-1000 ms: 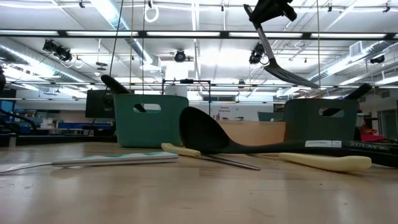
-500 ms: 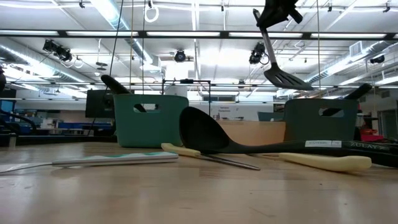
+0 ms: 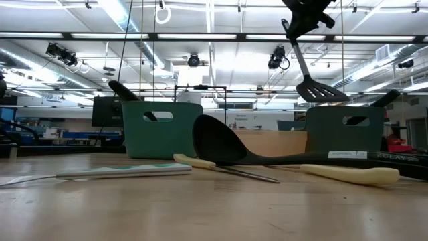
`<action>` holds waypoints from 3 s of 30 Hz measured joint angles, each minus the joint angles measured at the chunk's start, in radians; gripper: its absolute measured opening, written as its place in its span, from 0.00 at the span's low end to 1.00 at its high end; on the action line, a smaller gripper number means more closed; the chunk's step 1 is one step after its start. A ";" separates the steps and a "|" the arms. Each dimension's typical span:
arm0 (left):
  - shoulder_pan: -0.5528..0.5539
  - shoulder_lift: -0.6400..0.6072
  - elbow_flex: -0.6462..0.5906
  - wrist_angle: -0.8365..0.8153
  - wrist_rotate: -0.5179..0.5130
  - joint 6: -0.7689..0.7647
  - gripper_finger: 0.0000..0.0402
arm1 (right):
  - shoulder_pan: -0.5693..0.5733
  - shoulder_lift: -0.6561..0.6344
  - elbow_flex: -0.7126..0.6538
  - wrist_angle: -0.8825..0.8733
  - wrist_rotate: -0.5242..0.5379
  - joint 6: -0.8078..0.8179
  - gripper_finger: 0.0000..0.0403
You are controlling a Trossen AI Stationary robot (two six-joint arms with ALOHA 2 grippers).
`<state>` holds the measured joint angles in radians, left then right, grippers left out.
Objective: Pick & Place Kitchen Items
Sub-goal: Put the black spatula into the blue bin
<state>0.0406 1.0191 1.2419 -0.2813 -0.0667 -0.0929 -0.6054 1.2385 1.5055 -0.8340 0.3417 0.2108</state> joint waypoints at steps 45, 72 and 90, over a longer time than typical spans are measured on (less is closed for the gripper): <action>0.000 0.001 0.000 0.001 0.000 -0.028 0.02 | -0.038 0.006 -0.246 0.264 0.037 0.024 0.20; 0.000 -0.035 0.000 -0.002 -0.011 -0.042 0.02 | -0.132 -0.019 -0.265 0.225 0.014 -0.010 0.20; -0.001 -0.034 0.000 -0.002 -0.011 -0.048 0.02 | -0.131 -0.087 -0.265 0.254 0.022 0.007 0.20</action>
<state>0.0399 0.9848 1.2415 -0.2832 -0.0780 -0.1406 -0.7368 1.1513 1.2404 -0.5798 0.3635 0.2174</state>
